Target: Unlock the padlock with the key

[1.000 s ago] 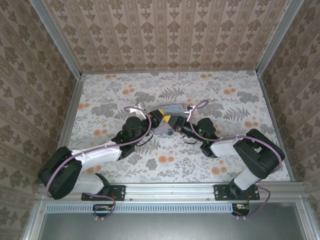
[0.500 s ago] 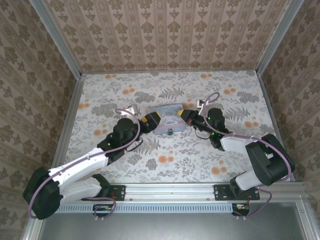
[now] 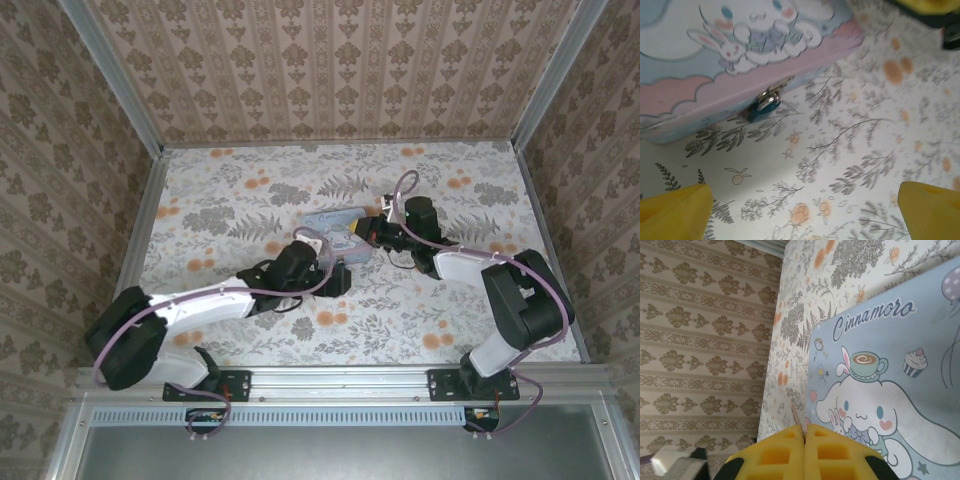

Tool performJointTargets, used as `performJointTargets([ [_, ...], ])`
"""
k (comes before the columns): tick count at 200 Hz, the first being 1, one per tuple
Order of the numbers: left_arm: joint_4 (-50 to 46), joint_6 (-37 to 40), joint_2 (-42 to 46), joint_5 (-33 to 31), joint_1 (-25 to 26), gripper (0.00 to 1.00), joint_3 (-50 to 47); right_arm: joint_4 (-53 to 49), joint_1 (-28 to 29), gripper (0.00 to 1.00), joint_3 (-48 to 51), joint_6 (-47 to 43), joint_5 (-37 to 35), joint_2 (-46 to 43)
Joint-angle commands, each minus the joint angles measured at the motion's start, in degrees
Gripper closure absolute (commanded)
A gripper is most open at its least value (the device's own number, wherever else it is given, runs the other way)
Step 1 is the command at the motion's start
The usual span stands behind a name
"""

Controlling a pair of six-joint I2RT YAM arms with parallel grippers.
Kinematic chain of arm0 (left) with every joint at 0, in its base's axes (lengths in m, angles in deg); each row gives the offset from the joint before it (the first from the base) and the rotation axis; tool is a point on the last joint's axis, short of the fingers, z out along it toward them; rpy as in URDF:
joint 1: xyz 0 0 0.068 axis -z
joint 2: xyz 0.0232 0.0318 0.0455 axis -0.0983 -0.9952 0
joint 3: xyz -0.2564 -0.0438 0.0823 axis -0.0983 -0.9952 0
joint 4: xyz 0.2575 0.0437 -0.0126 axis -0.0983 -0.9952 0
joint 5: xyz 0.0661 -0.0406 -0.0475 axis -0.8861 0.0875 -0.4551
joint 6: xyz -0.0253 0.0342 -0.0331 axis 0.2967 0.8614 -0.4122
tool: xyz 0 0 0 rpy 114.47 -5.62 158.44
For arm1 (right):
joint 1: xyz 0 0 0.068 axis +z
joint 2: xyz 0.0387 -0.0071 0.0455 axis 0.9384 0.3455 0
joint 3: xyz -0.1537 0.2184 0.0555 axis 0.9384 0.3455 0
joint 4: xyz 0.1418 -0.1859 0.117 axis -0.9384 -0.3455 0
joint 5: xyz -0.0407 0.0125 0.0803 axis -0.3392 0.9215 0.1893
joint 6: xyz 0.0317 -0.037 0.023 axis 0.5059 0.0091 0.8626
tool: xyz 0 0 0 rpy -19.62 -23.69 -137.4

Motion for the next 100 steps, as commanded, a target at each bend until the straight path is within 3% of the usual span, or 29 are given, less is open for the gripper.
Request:
performJointTargets([
  [1,5.07,2.79,-4.14,1.08,0.14,0.04,1.14,-0.16,-0.32,1.0,-1.4,-1.76,2.49,1.02],
  [57,16.31,2.57,-14.46,4.42,-0.72,0.07,1.45,-1.04,-0.47,1.0,-2.27,-2.57,2.31,3.03],
  [100,25.22,3.3,-20.43,3.19,-1.7,0.09,1.08,-1.0,-1.04,1.0,-1.77,-2.29,2.12,4.18],
])
